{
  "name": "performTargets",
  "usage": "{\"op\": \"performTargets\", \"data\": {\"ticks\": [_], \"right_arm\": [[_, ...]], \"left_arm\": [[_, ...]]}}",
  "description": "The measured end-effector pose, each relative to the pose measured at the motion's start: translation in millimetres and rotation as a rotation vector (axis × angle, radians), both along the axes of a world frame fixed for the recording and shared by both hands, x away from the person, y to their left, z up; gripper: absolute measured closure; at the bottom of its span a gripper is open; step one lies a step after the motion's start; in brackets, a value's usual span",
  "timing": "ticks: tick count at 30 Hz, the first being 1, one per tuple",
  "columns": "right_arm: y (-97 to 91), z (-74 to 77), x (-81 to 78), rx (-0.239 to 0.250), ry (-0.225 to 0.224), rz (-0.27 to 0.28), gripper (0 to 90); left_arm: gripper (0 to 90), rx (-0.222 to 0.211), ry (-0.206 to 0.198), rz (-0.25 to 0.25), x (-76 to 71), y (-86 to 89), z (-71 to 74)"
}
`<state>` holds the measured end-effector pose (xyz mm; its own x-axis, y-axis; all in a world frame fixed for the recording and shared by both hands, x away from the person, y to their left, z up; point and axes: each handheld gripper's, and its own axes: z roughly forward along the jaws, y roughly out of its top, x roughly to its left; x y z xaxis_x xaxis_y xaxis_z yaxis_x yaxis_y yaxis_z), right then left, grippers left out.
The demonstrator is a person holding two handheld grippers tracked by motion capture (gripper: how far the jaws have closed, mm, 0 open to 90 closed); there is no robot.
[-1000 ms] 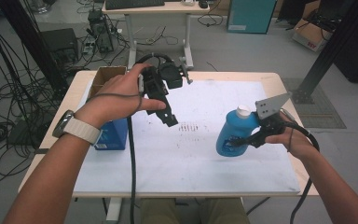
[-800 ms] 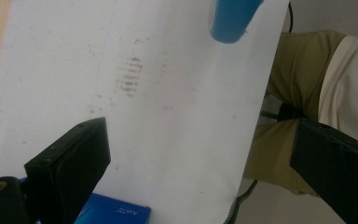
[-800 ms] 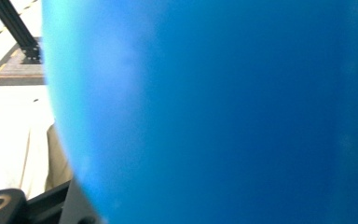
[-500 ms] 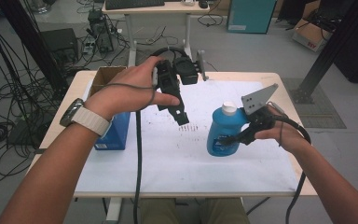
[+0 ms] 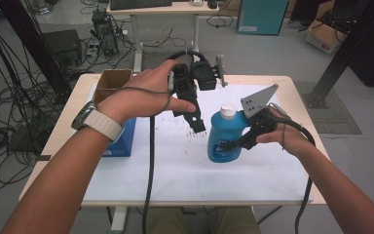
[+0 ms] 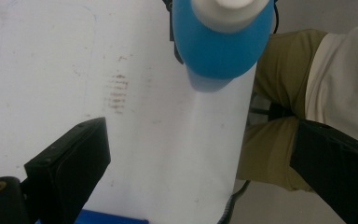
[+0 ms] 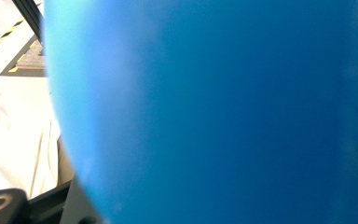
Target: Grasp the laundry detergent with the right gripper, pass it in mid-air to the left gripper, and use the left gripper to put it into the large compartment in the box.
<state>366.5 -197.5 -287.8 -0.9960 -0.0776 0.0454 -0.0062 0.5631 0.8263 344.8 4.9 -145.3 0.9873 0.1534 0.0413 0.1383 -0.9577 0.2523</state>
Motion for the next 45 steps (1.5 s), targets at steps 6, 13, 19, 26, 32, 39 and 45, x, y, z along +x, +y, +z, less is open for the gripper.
{"op": "performTargets", "data": {"ticks": [6,13,19,26,32,39,45], "right_arm": [[5.3,1.1,0.6,0.0,-0.002,0.009,44.0],[12.4,1.6,1.9,-0.002,-0.008,0.017,44.0],[17.4,0.3,3.2,-0.008,-0.011,0.02,44.0],[23.8,-2.1,3.8,-0.021,-0.012,0.023,44.0],[28.0,-2.0,5.1,-0.021,-0.015,0.029,43.9],[30.4,-1.9,4.9,-0.021,-0.02,0.038,43.9],[30.2,-2.0,4.6,-0.025,-0.007,0.033,43.9]], "left_arm": [[5.3,-0.008,0.007,-0.01,-0.6,-2.9,-1.8],[5.3,-0.014,0.017,-0.019,-0.8,-6.0,-3.6],[5.3,-0.032,0.021,-0.006,-0.9,-7.8,-4.9],[5.3,-0.04,0.023,-0.008,0.4,-11.1,-6.8],[5.4,-0.046,0.018,-0.006,1.8,-11.3,-9.4],[5.6,-0.034,0.017,-0.017,4.2,-11.0,-10.5],[5.7,-0.036,0.018,-0.018,5.3,-9.9,-11.6]]}}
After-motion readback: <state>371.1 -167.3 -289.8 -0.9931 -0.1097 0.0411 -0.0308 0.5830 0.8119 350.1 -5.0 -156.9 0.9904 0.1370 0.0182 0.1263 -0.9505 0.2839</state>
